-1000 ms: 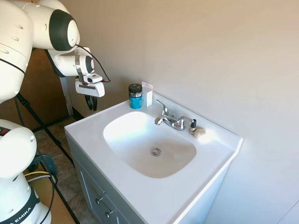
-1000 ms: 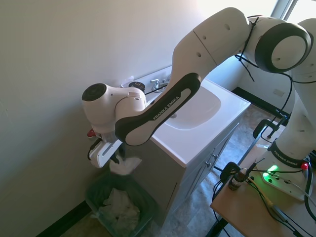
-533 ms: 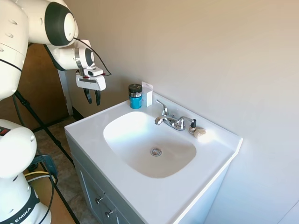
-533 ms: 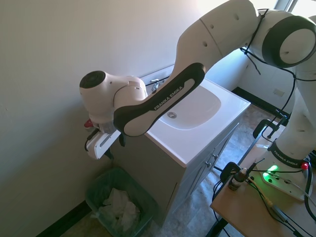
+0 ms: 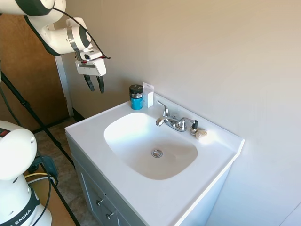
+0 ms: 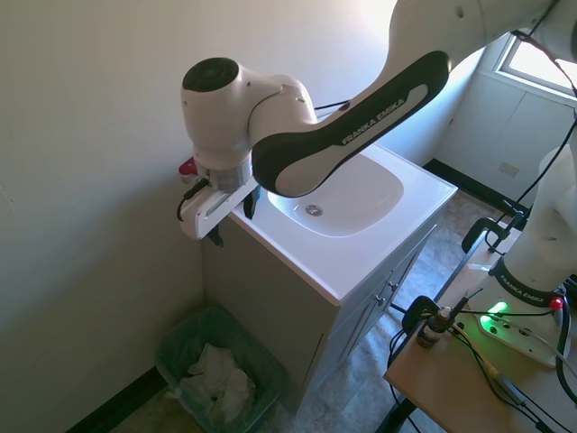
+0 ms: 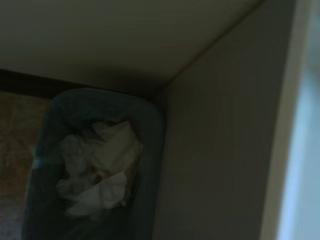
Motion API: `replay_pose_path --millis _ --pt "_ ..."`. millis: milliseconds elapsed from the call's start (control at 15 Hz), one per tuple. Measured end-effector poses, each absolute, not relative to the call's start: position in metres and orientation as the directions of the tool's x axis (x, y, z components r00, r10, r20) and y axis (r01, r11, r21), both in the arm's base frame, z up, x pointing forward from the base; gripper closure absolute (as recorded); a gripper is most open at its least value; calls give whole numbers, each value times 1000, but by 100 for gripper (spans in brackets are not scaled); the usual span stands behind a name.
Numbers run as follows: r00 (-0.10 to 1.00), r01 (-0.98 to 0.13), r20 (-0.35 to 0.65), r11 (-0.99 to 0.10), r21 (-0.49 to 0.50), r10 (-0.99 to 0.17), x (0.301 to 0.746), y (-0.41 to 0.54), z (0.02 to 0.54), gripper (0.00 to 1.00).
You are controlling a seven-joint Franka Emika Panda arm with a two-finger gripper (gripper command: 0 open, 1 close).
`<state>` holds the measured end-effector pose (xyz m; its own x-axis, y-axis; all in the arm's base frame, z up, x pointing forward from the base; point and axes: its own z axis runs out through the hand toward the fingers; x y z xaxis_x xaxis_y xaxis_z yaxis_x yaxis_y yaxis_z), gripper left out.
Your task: Throw the tissue in the trash bin
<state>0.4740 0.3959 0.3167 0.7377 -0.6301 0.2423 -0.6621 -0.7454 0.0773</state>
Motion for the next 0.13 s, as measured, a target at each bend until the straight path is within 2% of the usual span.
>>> replay_pose_path --millis 133 --pt "698 -701 259 -711 58 -667 470 369 325 0"
